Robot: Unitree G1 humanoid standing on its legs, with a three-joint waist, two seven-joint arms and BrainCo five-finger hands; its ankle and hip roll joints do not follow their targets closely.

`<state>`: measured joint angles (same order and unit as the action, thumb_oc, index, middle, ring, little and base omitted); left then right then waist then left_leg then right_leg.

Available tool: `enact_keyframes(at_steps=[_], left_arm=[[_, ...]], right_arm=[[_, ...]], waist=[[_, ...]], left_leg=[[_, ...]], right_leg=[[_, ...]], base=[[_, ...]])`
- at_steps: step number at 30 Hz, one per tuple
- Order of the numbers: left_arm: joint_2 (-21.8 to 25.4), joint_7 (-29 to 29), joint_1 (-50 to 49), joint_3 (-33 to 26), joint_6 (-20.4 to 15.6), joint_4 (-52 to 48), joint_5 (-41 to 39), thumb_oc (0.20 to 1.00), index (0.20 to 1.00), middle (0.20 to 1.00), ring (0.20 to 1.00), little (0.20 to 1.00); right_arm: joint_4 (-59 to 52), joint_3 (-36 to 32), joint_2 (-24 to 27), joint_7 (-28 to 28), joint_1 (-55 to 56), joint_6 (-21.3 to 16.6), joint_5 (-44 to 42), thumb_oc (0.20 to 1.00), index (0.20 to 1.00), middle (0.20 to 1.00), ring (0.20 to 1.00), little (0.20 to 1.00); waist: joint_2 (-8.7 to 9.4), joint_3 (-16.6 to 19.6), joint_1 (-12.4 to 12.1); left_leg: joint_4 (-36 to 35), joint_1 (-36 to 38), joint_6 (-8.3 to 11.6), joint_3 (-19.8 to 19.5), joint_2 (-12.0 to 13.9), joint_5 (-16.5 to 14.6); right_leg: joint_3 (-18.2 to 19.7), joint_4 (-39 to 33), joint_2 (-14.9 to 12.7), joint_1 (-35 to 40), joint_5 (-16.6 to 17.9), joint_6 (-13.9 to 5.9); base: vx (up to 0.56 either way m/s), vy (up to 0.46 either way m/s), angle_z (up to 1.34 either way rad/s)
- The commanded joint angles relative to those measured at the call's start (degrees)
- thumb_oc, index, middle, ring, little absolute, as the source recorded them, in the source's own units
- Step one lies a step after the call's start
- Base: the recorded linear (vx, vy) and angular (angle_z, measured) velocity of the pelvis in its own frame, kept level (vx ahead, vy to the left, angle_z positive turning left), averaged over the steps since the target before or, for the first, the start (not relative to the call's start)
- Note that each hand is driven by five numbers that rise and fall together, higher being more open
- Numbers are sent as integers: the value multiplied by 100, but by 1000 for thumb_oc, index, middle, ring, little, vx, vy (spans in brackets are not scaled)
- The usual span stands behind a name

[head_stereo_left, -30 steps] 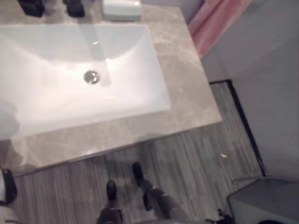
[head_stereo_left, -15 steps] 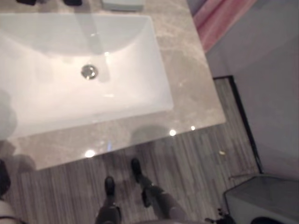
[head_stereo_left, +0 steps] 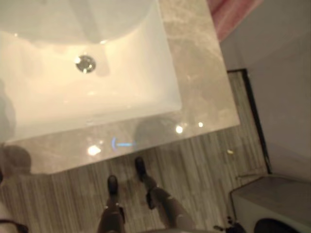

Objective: Put brush and paste in cup on sink, flatten towel.

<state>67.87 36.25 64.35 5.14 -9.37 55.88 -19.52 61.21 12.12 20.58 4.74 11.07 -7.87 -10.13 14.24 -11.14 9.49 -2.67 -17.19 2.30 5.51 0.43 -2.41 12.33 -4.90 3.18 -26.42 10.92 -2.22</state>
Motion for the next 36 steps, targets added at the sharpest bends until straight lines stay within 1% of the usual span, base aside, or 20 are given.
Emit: enact_keyframes(at_steps=[1, 10, 16, 17, 21, 26, 32, 36], left_arm=[[-70, 8, -100, 549, -14, 270, -129, 1000, 1000, 1000, 1000, 1000], [-91, 30, 251, 835, 15, 452, -70, 1000, 1000, 1000, 1000, 1000], [-168, 2, 64, 738, 27, 467, -39, 1000, 1000, 1000, 1000, 1000], [-180, -16, 8, 706, 22, 438, -33, 200, 200, 200, 200, 200], [-148, -52, -46, 669, 23, 516, -72, 200, 200, 200, 200, 200], [-142, -93, -24, 715, 72, 643, -75, 200, 200, 200, 200, 200], [-173, -173, -203, 601, 96, 808, -79, 200, 200, 200, 200, 200], [-148, -109, -392, 512, 129, 821, 103, 200, 200, 200, 200, 200]], right_arm=[[408, 52, 318, 100, -111, 42, -256, 1000, 1000, 1000, 1000, 1000], [484, 68, 278, 72, -50, -16, -410, 1000, 1000, 1000, 1000, 1000], [532, 19, 284, 106, -95, -25, -488, 1000, 1000, 1000, 1000, 1000], [529, -8, 300, 117, -100, -33, -502, 1000, 1000, 1000, 1000, 1000], [449, -41, 386, 112, -157, -67, -596, 1000, 1000, 1000, 1000, 1000], [435, -37, 459, 77, -99, -62, -578, 1000, 1000, 1000, 1000, 1000], [378, -72, 519, 47, -21, -54, -571, 1000, 1000, 1000, 1000, 1000], [307, -94, 561, 15, -30, -89, -613, 1000, 1000, 1000, 1000, 1000]], waist=[[43, -309, 185], [126, -395, 275], [88, -409, 251], [83, -407, 246], [57, -383, 238], [85, -360, 236], [156, -327, 234], [216, -335, 206]], left_leg=[[-233, 341, -150, -44, 76, -14], [-233, 143, -132, -48, 94, 38], [-233, 107, -136, -66, 87, 36], [-233, 117, -139, -66, 85, 23], [-233, 149, -142, -52, 89, 7], [-233, 165, -142, -61, 94, 5], [-233, 208, -133, -68, 105, 15], [-233, 216, -128, -48, 118, 34]], right_leg=[[99, -10, 245, 308, -334, -298], [85, -10, 252, 114, -282, -305], [68, -10, 233, 86, -285, -298], [70, -10, 232, 92, -291, -296], [87, -10, 233, 109, -297, -294], [85, -10, 243, 129, -307, -302], [70, -10, 249, 178, -300, -298], [72, -10, 247, 195, -281, -300]], base=[[0, 0, 0], [-2, -4, 0], [0, 0, 0], [0, 0, 0], [-3, 6, -5], [-2, 0, -1], [-11, -5, 0], [-48, -15, -2]])
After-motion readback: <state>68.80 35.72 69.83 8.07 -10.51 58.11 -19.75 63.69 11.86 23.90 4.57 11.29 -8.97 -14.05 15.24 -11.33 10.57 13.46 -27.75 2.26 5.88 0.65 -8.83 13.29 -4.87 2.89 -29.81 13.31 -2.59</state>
